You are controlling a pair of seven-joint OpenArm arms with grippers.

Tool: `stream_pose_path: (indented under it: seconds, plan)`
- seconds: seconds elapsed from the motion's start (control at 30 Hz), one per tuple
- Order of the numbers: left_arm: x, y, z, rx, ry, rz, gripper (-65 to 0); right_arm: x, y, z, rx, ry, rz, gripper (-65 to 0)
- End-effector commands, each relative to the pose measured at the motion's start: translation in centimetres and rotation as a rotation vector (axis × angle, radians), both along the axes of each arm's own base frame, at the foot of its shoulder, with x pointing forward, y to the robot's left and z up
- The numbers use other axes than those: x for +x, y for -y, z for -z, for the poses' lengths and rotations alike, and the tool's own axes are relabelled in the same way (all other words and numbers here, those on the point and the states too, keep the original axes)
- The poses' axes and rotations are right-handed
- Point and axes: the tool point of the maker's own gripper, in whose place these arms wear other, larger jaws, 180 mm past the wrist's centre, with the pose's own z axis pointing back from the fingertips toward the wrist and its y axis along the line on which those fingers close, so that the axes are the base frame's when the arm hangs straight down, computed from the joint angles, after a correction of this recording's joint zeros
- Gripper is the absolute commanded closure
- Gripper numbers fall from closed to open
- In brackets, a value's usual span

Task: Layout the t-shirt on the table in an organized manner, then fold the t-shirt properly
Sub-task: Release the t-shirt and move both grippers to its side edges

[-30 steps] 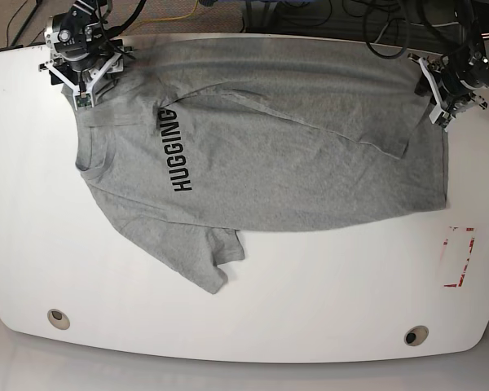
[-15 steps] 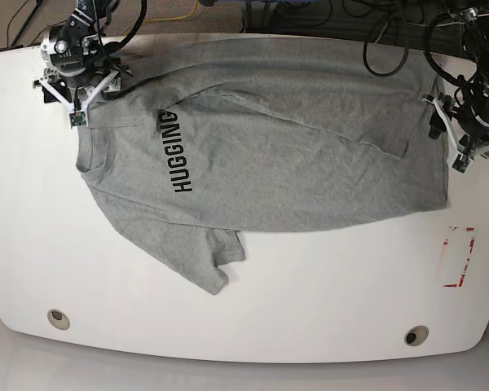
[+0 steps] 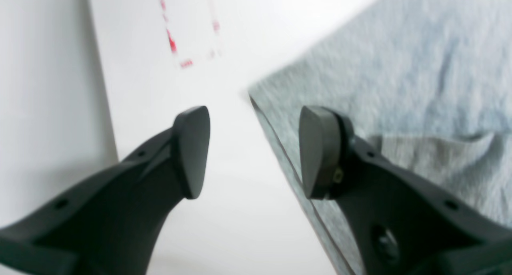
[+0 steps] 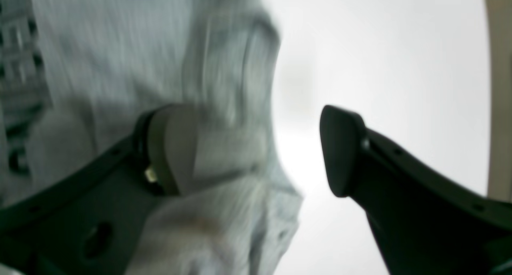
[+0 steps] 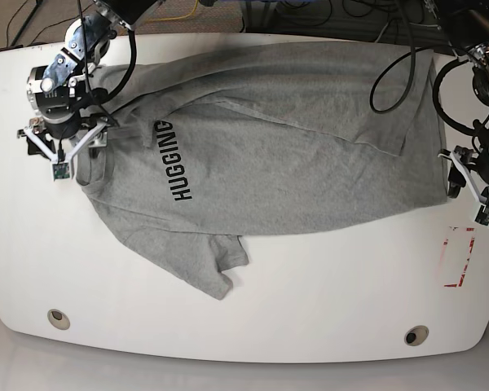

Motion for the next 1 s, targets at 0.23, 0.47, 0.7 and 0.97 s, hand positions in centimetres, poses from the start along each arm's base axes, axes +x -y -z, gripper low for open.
stream_pose_path:
  seconds: [0.23, 0.47, 0.7, 0.97]
  plan:
    - [1.6, -0.3, -1.2, -0.01, 0.039, 0.002, -33.2, 2.8, 0.2, -2.8, -0.064, 0.017, -0.047, -44.7]
    - [1.9, -1.3, 1.1, -0.096, 0.013, -0.063, -33.2, 6.8, -0.6, -2.9, 0.003, 0.069, -0.069, -44.7]
    - [3.5, -1.5, 1.1, -0.158, 0.07, -0.076, -33.2, 11.5, -1.7, -1.3, 0.131, 0.068, -0.093, -44.7]
    - [5.0, -1.9, 0.5, -0.19, 0.09, -0.093, -33.2, 16.9, -2.4, 0.8, 0.281, 0.104, -0.144, -44.5]
